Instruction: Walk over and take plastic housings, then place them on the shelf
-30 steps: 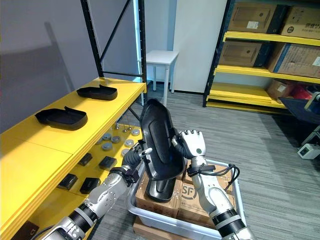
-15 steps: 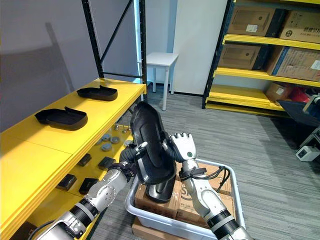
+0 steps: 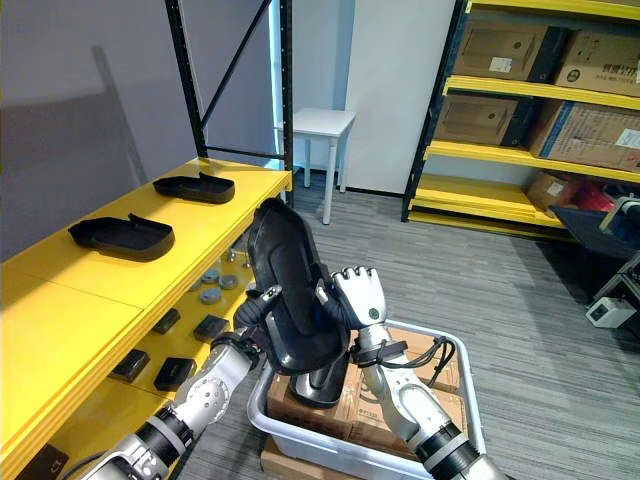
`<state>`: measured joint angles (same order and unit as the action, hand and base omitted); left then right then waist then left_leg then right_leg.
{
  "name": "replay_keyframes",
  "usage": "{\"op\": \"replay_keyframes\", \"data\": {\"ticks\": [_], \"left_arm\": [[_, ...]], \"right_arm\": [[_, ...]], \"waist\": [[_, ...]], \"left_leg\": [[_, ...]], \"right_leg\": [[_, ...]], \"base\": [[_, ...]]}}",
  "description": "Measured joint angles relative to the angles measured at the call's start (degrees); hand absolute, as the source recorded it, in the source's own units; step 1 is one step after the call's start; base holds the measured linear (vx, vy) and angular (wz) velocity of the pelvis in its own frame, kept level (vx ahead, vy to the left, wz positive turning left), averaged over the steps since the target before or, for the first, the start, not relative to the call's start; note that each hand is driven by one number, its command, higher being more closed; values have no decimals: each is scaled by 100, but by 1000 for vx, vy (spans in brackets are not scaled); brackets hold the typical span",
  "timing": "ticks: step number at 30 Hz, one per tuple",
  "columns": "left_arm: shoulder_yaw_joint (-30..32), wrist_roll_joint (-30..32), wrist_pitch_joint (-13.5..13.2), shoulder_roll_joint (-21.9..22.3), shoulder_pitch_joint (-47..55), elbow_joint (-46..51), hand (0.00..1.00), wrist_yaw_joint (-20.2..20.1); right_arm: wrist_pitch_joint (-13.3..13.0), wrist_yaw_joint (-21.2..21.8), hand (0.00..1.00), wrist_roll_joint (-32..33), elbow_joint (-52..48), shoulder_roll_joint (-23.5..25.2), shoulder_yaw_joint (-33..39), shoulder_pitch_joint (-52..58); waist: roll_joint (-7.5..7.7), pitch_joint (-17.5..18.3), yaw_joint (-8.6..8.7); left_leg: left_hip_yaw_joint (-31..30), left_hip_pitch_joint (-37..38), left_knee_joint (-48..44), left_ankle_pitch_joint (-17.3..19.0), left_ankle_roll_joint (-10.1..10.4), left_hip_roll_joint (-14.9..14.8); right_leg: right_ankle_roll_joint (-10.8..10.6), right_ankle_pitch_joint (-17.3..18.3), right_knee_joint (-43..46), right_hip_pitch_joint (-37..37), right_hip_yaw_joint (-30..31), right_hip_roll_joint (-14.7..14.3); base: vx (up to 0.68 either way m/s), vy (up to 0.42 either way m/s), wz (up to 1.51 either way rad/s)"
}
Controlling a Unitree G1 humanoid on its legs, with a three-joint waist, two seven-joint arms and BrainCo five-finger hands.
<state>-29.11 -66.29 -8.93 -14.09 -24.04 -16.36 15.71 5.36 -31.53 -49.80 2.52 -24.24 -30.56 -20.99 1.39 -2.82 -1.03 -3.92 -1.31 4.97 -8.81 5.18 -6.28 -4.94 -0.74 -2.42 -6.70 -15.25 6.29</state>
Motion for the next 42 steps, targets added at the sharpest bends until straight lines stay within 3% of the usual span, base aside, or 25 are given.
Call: {"op": "replay_keyframes", "data": {"ticks": [4, 5, 6, 7, 8, 9, 10, 11, 13, 15, 16, 17, 18, 20, 21, 23, 25, 27, 28, 29, 30, 33, 37, 42], "left_arm": [[450, 332, 0, 10, 894, 1102, 100, -25], [572, 545, 5, 48, 1003, 1243, 100, -25], [766, 892, 6, 147, 1067, 1401, 100, -25], [918, 1083, 3, 218, 1095, 1484, 100, -25], [1203, 1430, -26, 332, 1149, 1668, 100, -2], [1474, 1865, -61, 417, 1235, 1952, 100, 39], [1617, 2077, -100, 443, 1303, 2173, 100, 71], [1921, 2531, -155, 493, 1514, 2713, 100, 205], [2280, 3239, -176, 549, 1785, 3395, 100, 395], [2306, 4619, -197, 810, 1866, 3632, 100, 674], [2333, 5098, -214, 864, 1861, 3708, 100, 813], [2357, 5343, -225, 848, 1858, 3737, 100, 910], [2512, 5878, -275, 841, 1859, 3815, 100, 1122], [2697, 6166, -286, 843, 1868, 3831, 100, 1285], [2839, 6587, -323, 834, 1895, 3846, 100, 1483], [2859, 6908, -378, 829, 1953, 3865, 100, 1604], [2846, 7169, -379, 796, 1965, 3864, 100, 1645], [2777, 7226, -379, 757, 1966, 3848, 100, 1647], [2756, 7248, -379, 705, 1991, 3836, 100, 1644], [2780, 7320, -388, 654, 1998, 3834, 100, 1642], [2793, 7364, -385, 715, 2103, 3825, 100, 1615], [2786, 7498, -385, 723, 2156, 3811, 100, 1356], [2770, 7303, -376, 732, 2130, 3539, 100, 1003], [2766, 5951, -307, 724, 1981, 2850, 100, 503]], "right_arm": [[-474, 4, 0, 529, -644, -7, 147, 719], [-629, 9, 0, 679, -659, 69, 235, 875], [-795, 61, 0, 878, -657, 209, 371, 1083], [-864, 82, 0, 985, -644, 274, 400, 1143], [-969, 168, 0, 1149, -593, 427, 478, 1215], [-1049, 260, 0, 1238, -522, 621, 542, 1276], [-1082, 298, 0, 1301, -503, 731, 578, 1295], [-1132, 377, 0, 1419, -412, 1005, 599, 1275], [-1233, 495, 0, 1599, -392, 1476, 698, 1447], [-1303, 607, 0, 1806, -289, 1775, 1000, 1683], [-1292, 633, 0, 1916, -162, 1874, 1269, 1805], [-1289, 663, 0, 2018, -110, 1924, 1447, 1874], [-1281, 694, 0, 2240, -26, 2021, 1893, 1996], [-1279, 696, 0, 2306, 67, 2030, 2122, 2060], [-1279, 705, 0, 2503, 90, 2027, 2322, 2209], [-1283, 737, 0, 2724, 85, 2032, 2455, 2296], [-1291, 795, 0, 2924, 45, 2096, 2751, 2413], [-1297, 792, 0, 3006, -23, 2130, 3058, 2543], [-1297, 790, 0, 3111, -55, 2159, 3230, 2637], [-1296, 791, 0, 3154, -84, 2177, 3280, 2671], [-1292, 810, 0, 3156, -96, 2107, 3290, 2698], [-1299, 994, 0, 3210, -200, 2092, 3271, 2830], [-1358, 1402, 0, 3641, -610, 2087, 3437, 3188], [-1502, 1810, 0, 4138, -1464, 2100, 3713, 3498]], "waist": [[-5, -5, -65], [-1, -7, -75], [15, -25, -88], [12, -31, -105], [-13, -46, -167], [-7, -48, -171], [-2, -54, -172], [22, -90, -319], [81, -101, -392], [-8, -98, -404], [20, -139, -300], [36, -151, -243], [52, -228, -86], [10, -299, -47], [3, -315, 16], [-10, -329, 43], [-8, -334, 171], [35, -311, 225], [103, -307, 216], [194, -301, 209], [24, -274, 192], [-50, -228, 180], [-52, -232, 309], [-74, -254, 364]], "left_leg": [[-329, -385, -111, -88, 33, 59], [-66, -537, -171, -16, -150, 68], [1003, -819, -592, 125, -404, -150], [1734, -1002, -916, 203, -533, -343], [3109, -1116, -1420, 331, -759, -762], [4104, -1104, -1771, 433, -829, -1020], [4340, -1122, -1873, 481, -816, -1037], [4400, -1152, -1930, 552, -819, -906], [4184, -1123, -1748, 705, -829, -465], [3721, -922, -1505, 788, -907, -39], [3316, -678, -1333, 801, -957, 242], [3080, -582, -1248, 805, -972, 375], [2555, -377, -1125, 859, -1069, 612], [2242, -218, -1054, 878, -1112, 698], [1804, -95, -973, 885, -1136, 823], [1349, -58, -901, 856, -1106, 925], [702, -53, -885, 837, -1046, 1044], [368, -8, -888, 810, -1029, 1147], [210, 67, -904, 847, -969, 1268], [194, 109, -915, 899, -896, 1377], [192, 95, -937, 958, -786, 1245], [202, 69, -893, 1072, -625, 926], [67, 190, -806, 1098, -578, 787], [148, 258, -630, 1102, -568, 785]], "right_leg": [[12, 133, 117, -4, -623, 0], [11, 168, 134, -48, -905, 50], [-28, 197, 136, -128, -1317, 97], [-65, 236, 158, -159, -1508, 131], [-144, 329, 264, -214, -1817, 187], [-246, 421, 376, -296, -2161, 289], [-288, 449, 423, -316, -2296, 352], [-301, 455, 460, -329, -2403, 498], [-302, 449, 563, -494, -2707, 783], [-292, 439, 1904, -534, -3138, 1394], [-80, 302, 3095, -461, -3051, 1899], [143, 176, 3764, -353, -2875, 2135], [364, 488, 5182, 183, -1952, 2214], [278, 716, 5629, 570, -1338, 1979], [236, 1020, 5501, 1010, -865, 1618], [186, 1249, 4578, 1391, -359, 1196], [44, 1303, 2982, 1575, 919, 521], [-37, 1208, 2308, 1547, 1514, 348], [-14, 752, 1858, 1452, 1599, 400], [-178, 363, 1664, 1411, 1590, 481], [-154, 274, 1380, 1248, 1491, 393], [17, -89, 481, 863, 1343, 76], [41, -106, 288, 628, 1151, -56], [56, -93, 288, 601, 1153, -46]], "base": [[4, -15, 68], [-17, 8, 152], [-4, 10, 156], [34, 9, 168], [160, 58, 157], [203, 93, 145], [241, 167, 105], [167, 193, 70], [180, 195, 87], [207, 220, 148], [173, 245, 158], [241, 278, 211], [196, 156, 170], [241, 37, 147], [282, -49, 165], [227, -79, 153], [209, -141, 149], [215, -182, 122], [276, -247, 92], [282, -247, 58], [228, -192, 22], [187, -143, -4], [117, -96, 17], [12, 12, 0]]}}
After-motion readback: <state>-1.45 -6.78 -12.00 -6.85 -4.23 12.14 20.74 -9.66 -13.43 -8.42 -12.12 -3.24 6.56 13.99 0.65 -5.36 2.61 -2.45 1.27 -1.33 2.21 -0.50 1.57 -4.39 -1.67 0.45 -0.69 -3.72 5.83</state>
